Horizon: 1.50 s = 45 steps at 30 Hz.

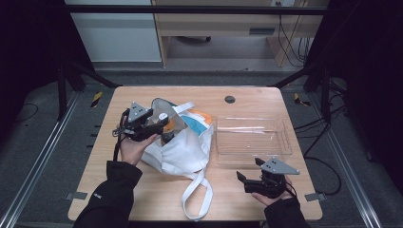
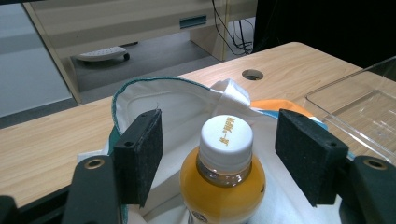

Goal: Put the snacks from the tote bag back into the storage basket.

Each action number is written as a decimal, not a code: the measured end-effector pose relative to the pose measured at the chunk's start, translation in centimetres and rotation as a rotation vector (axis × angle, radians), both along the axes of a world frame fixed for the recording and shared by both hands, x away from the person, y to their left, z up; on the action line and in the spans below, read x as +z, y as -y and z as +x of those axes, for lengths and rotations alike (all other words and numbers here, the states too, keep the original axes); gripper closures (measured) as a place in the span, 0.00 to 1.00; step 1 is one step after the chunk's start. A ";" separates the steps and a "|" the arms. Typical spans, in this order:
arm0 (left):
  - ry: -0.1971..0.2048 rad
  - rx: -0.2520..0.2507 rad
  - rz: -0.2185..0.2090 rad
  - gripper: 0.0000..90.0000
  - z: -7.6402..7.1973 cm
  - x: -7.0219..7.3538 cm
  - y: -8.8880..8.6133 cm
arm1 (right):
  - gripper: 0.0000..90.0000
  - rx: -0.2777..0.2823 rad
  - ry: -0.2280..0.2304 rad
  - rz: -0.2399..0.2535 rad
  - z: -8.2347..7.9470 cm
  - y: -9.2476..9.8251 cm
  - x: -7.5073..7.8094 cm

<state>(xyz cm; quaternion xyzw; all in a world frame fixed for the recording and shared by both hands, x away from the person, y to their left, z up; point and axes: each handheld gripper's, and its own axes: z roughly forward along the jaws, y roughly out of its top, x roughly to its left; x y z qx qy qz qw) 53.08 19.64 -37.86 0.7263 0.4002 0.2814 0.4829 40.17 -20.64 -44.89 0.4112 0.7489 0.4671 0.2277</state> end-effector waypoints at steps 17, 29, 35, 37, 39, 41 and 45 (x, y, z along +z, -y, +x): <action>-0.018 0.008 0.050 0.41 0.9 -1.4 0.6 | 0.17 -0.013 -0.017 -0.011 -0.7 0.7 -0.3; -0.009 0.001 0.042 0.59 1.1 -2.3 1.4 | 0.17 -0.016 -0.029 -0.006 -0.7 0.8 -0.5; 0.000 0.005 0.027 0.64 1.0 -2.3 1.4 | 0.17 -0.014 -0.035 -0.004 -0.6 0.9 -0.6; 0.002 0.008 0.028 0.64 1.0 -2.3 1.4 | 0.17 -0.015 -0.036 -0.004 -0.6 0.8 -0.6; 0.001 0.011 0.025 0.65 1.0 -2.3 1.4 | 0.17 -0.017 -0.040 -0.004 -0.6 0.8 -0.7; 0.000 0.016 0.020 0.65 1.0 -2.3 1.4 | 0.17 -0.017 -0.039 -0.006 -0.5 0.8 -0.7; 0.001 0.025 0.017 0.65 0.9 -2.3 1.6 | 0.17 -0.015 -0.049 -0.007 -0.5 0.8 -0.8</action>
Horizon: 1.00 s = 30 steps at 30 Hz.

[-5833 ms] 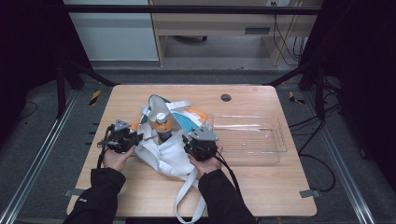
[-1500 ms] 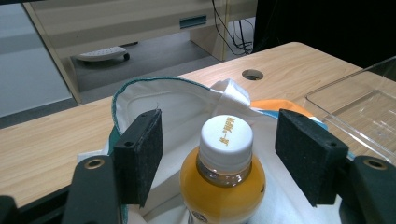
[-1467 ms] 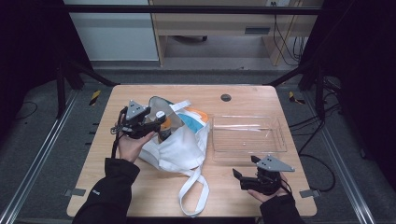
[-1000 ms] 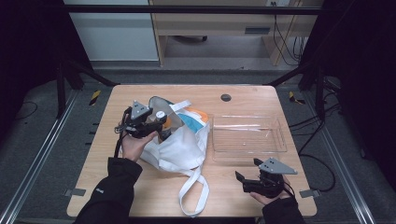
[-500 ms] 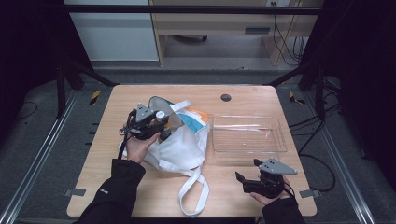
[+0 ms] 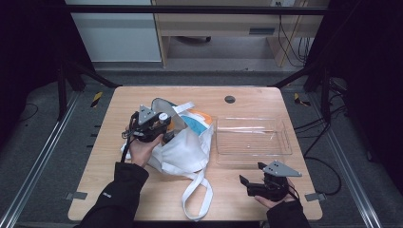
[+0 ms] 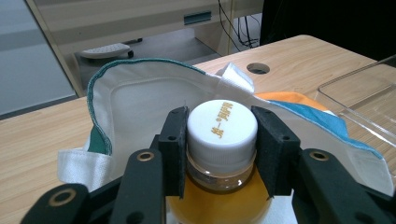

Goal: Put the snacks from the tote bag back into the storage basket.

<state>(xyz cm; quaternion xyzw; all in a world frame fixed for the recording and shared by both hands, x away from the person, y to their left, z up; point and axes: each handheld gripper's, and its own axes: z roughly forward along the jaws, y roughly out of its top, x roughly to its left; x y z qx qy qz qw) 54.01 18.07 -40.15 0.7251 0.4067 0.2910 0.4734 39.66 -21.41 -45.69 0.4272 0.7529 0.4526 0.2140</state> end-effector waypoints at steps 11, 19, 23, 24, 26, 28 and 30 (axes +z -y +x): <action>0.002 0.002 -0.006 0.65 -0.1 0.5 -0.2 | 0.17 0.002 0.000 0.002 0.1 0.1 0.0; 0.028 0.017 -0.014 0.65 -0.4 1.6 -0.7 | 0.17 0.007 0.001 -0.001 0.1 0.0 -0.1; 0.038 0.022 -0.017 0.65 -0.5 2.1 -1.0 | 0.17 0.008 0.000 -0.001 0.1 0.0 -0.1; 0.035 0.021 -0.019 0.65 -0.6 2.3 -1.1 | 0.17 0.007 0.002 -0.001 0.1 0.0 -0.1; 0.035 0.019 -0.026 0.65 -0.6 2.5 -1.3 | 0.17 0.008 0.000 -0.001 0.1 0.0 -0.1; 0.037 0.019 -0.031 0.65 -0.7 2.8 -1.4 | 0.17 0.009 -0.001 0.000 0.1 0.0 -0.1; 0.039 0.019 -0.030 0.65 -0.8 3.0 -1.4 | 0.17 0.009 -0.001 0.000 0.1 0.0 -0.1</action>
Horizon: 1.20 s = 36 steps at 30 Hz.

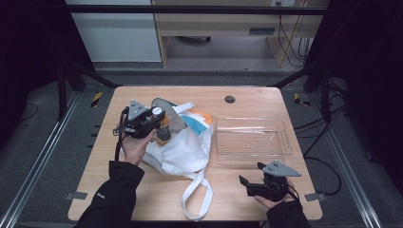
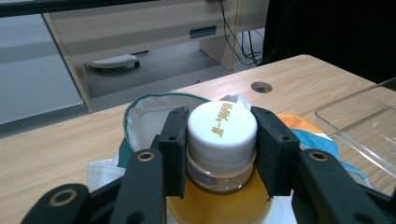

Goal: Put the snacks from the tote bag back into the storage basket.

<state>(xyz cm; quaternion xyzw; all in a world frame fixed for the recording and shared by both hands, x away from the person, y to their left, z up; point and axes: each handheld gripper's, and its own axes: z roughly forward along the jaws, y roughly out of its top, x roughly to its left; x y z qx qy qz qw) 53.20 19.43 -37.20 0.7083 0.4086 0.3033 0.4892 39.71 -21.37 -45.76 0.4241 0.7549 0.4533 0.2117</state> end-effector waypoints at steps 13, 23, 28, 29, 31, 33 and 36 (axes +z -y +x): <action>0.016 0.007 -0.025 0.65 -1.1 2.2 -0.7 | 0.17 0.007 -0.001 -0.006 0.0 0.0 0.0; 0.025 -0.012 -0.052 0.65 -2.2 4.0 -1.1 | 0.16 0.010 0.000 -0.005 0.0 0.0 0.0; 0.041 -0.037 -0.065 0.65 -2.9 4.6 -0.8 | 0.16 0.009 0.000 -0.005 0.0 -0.1 0.0; 0.043 -0.042 -0.066 0.65 -3.0 4.7 -0.7 | 0.16 0.010 0.001 -0.006 0.0 -0.1 0.0; 0.048 -0.050 -0.067 0.65 -3.3 5.0 -0.5 | 0.16 0.010 -0.001 -0.006 0.0 -0.1 0.0; 0.052 -0.059 -0.069 0.65 -3.6 5.3 -0.3 | 0.16 0.010 0.000 -0.006 0.0 -0.1 0.0; 0.053 -0.067 -0.069 0.65 -4.1 5.7 0.0 | 0.16 0.013 0.001 -0.008 0.0 -0.1 -0.1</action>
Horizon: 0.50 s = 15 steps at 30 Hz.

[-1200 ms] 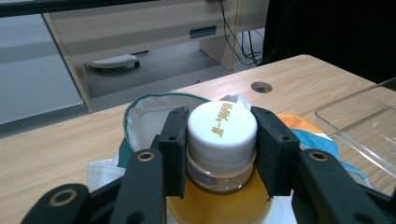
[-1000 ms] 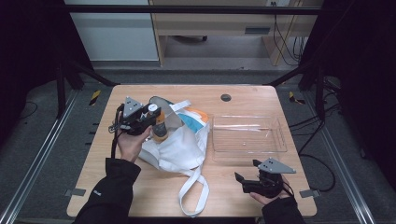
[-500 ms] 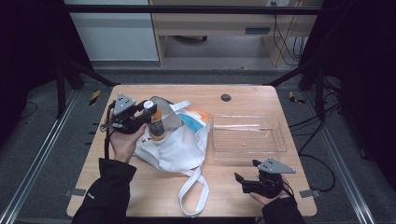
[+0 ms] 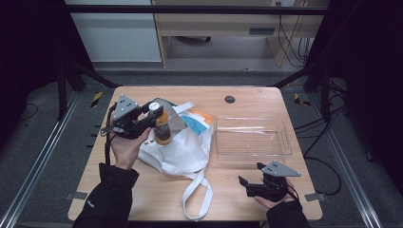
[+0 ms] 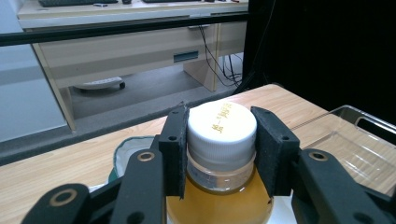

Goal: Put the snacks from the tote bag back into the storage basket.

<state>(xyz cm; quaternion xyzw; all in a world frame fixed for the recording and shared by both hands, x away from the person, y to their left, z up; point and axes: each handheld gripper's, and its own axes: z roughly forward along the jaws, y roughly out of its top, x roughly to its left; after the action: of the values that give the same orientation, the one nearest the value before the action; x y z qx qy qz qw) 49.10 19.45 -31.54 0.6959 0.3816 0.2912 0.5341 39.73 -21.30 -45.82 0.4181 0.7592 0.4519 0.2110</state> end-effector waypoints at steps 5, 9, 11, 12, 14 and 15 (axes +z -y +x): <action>0.001 -0.020 0.003 0.65 -0.7 0.5 0.5 | 0.15 0.000 0.000 -0.004 0.0 -0.1 0.0; 0.009 -0.036 0.003 0.65 -1.2 0.9 0.8 | 0.15 0.003 0.000 -0.002 0.0 -0.1 -0.1; 0.013 -0.043 0.003 0.65 -1.3 1.1 1.0 | 0.14 0.000 -0.002 0.002 0.0 0.0 0.0; 0.015 -0.048 0.004 0.65 -1.4 1.2 1.1 | 0.14 0.000 0.000 0.002 0.0 0.0 0.0; 0.015 -0.055 0.000 0.65 -1.6 1.4 1.3 | 0.14 0.003 0.004 -0.002 0.0 -0.1 0.0; 0.016 -0.057 -0.004 0.65 -1.6 1.4 1.4 | 0.14 0.004 0.005 -0.007 0.0 -0.1 0.0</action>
<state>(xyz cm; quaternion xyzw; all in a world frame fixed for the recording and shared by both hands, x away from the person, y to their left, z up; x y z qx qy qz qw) 47.49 18.08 -30.12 0.7030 0.3579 0.2805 0.5468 39.73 -21.23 -45.86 0.4146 0.7612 0.4507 0.2134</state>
